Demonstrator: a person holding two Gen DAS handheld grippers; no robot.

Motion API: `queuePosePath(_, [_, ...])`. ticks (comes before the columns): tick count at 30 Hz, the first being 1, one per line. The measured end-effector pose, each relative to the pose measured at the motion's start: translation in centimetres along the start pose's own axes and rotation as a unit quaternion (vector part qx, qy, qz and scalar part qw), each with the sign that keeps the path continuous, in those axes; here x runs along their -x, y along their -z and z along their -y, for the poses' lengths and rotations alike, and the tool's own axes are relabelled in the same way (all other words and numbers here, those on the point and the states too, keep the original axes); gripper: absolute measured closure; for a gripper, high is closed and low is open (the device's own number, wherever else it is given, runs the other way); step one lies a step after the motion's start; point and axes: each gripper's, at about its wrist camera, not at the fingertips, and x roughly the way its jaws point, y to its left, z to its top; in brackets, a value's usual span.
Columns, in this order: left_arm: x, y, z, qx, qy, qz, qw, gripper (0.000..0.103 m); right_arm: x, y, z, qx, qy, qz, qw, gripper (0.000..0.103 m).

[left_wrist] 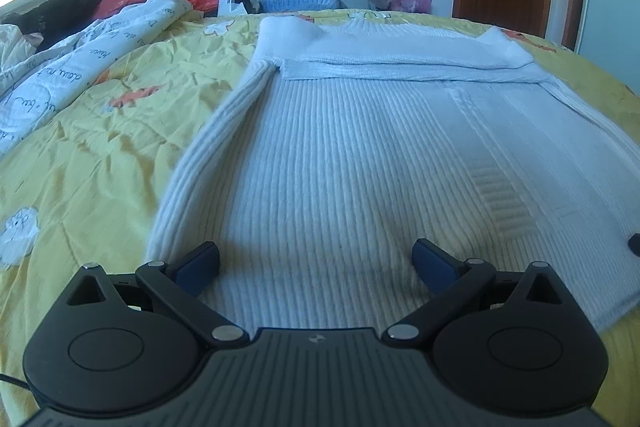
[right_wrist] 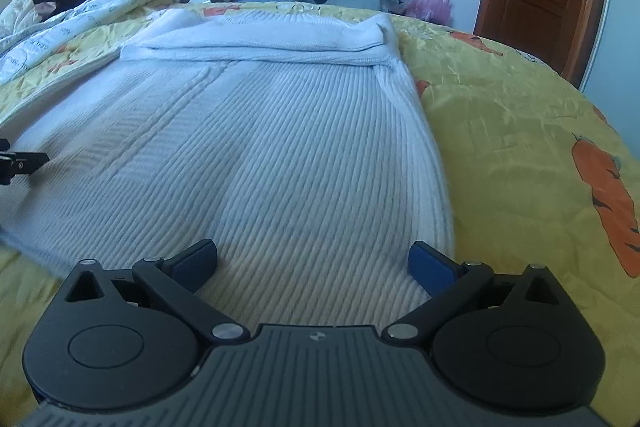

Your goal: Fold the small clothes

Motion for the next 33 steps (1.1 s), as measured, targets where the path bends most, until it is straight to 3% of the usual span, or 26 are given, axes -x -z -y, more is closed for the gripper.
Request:
queuePosePath(11, [2.8,2.0,-1.0,-0.034,0.014,-0.015,0.9992,0.0,2.9,1.1,-0.2,0.065,-0.031,-0.059,0.996,0.0])
queuePosePath(13, [3.4,2.1,-1.2,-0.039,0.018,-0.016,0.999,0.0,3.5,1.1,-0.4,0.078,-0.032,-0.067,0.994,0.006])
queuePosePath(14, [3.9,2.0,-1.4,-0.041,0.02,-0.016,0.9988,0.0,3.9,0.8,-0.1,0.07,-0.037,-0.068,0.995,0.013])
queuePosePath(19, [6.4,0.8,-4.3,-0.015,0.014,0.013,0.9997,0.0,5.5,-1.1,5.0,-0.061,-0.066,-0.047,0.995,0.011])
queuePosePath(20, [6.1,0.6,-5.0,-0.006,0.013,0.009,0.9999,0.0,5.2,-1.2,6.2,-0.082,-0.06,-0.05,0.994,0.013])
queuePosePath(21, [5.6,0.5,-5.7,0.006,0.015,-0.002,0.9999,0.0,4.7,-1.2,7.2,-0.098,-0.057,-0.058,0.992,0.023])
queuePosePath(23, [3.8,0.4,-7.0,0.042,0.021,-0.044,0.998,0.0,3.6,-0.9,8.8,-0.132,-0.075,-0.077,0.985,0.04])
queuePosePath(24, [3.1,0.4,-7.3,0.055,0.029,-0.058,0.9964,0.0,2.9,-0.7,9.3,-0.145,-0.089,-0.089,0.981,0.044])
queuePosePath(26, [2.1,0.6,-7.8,0.076,0.043,-0.077,0.9932,0.0,2.3,-0.5,9.8,-0.155,-0.106,-0.088,0.978,0.042])
queuePosePath(29, [2.1,0.5,-7.6,0.082,0.058,-0.07,0.9925,0.001,1.8,-0.5,10.4,-0.177,-0.139,-0.096,0.97,0.043])
queuePosePath(31, [2.1,0.4,-7.9,0.104,0.097,-0.071,0.9872,0.003,1.5,-0.3,10.8,-0.205,-0.19,-0.105,0.955,0.047])
queuePosePath(33, [1.9,0.2,-8.0,0.119,0.12,-0.071,0.9831,0.011,1.2,-0.3,10.9,-0.218,-0.224,-0.113,0.943,0.049])
